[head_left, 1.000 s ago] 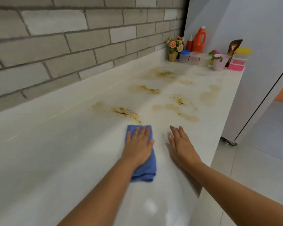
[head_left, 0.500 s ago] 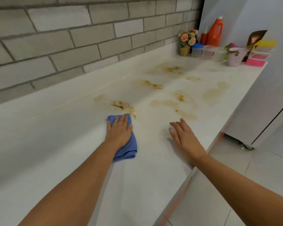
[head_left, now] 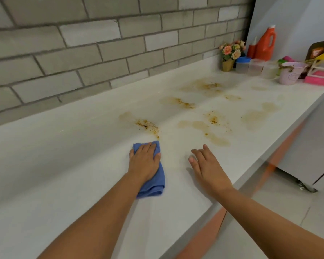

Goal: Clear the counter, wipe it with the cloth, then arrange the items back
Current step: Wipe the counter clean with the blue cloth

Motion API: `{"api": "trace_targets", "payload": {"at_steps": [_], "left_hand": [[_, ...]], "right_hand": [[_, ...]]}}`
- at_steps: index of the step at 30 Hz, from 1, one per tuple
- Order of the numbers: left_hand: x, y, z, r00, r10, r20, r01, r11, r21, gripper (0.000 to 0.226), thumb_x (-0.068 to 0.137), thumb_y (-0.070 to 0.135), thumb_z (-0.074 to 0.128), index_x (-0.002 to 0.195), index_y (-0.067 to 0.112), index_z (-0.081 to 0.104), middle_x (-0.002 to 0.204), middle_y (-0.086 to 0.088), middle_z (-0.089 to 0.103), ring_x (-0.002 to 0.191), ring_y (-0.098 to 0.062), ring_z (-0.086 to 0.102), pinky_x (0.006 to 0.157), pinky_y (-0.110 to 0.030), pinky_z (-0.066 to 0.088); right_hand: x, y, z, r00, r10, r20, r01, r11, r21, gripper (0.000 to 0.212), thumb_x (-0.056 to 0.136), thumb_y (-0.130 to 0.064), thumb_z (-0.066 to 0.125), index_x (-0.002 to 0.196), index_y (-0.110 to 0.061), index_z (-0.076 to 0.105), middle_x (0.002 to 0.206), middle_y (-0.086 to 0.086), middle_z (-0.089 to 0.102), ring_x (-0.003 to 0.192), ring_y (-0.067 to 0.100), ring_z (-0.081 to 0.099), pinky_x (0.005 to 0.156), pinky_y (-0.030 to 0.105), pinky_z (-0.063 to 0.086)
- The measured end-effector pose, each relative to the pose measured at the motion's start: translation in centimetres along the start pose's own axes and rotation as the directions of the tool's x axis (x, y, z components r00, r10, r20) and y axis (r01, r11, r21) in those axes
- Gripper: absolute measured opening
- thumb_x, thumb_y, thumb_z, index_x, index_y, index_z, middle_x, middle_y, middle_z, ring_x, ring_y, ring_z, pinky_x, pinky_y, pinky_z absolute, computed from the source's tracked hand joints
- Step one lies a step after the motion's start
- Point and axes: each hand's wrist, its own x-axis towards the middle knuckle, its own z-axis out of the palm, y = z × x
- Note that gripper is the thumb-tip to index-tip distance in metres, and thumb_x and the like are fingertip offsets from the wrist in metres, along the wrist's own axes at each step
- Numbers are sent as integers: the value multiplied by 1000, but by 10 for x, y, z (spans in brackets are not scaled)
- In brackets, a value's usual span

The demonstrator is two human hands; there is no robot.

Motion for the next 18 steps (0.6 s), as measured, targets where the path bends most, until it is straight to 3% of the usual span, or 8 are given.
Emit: {"api": "trace_targets", "payload": {"at_steps": [6,10,12,14,18], "left_hand": [[-36,26,8,998,26,-60,-27,999,-27,50,98,44,19,141,23,33,145,10,37,135,-8,29,112,-29,14],[-102,41,9,995,89,-46,-91,995,-45,83,74,57,-12,143,31,28,147,19,30,136,0,24,114,-27,8],[-101,37,10,999,46,-25,-48,997,-60,74,82,57,-7,145,31,23,151,19,24,140,0,17,116,-31,1],[-77,27,10,1000,-3,-24,1,998,-69,55,97,48,11,147,28,21,154,14,21,143,-5,14,117,-36,-2],[-6,14,5,993,-110,-44,107,992,-61,44,101,34,23,141,21,34,147,4,36,136,-13,30,116,-42,7]], "right_hand": [[4,3,1,1000,19,-5,-18,998,55,49,100,-39,27,141,-14,35,149,1,34,146,14,4,116,26,12],[0,1,0,1000,-29,3,29,1000,7,48,100,-37,27,141,-13,35,147,2,36,146,16,3,118,28,11],[-1,-2,-2,999,-41,2,41,999,16,47,101,-36,26,141,-13,35,146,2,37,146,16,3,119,29,10],[-2,-3,-3,999,-36,-7,36,999,40,47,101,-35,26,141,-12,36,146,1,37,146,14,2,119,29,9],[0,1,-2,1000,3,-28,-1,997,83,47,100,-36,26,140,-13,37,148,1,35,146,13,3,118,27,11]]}}
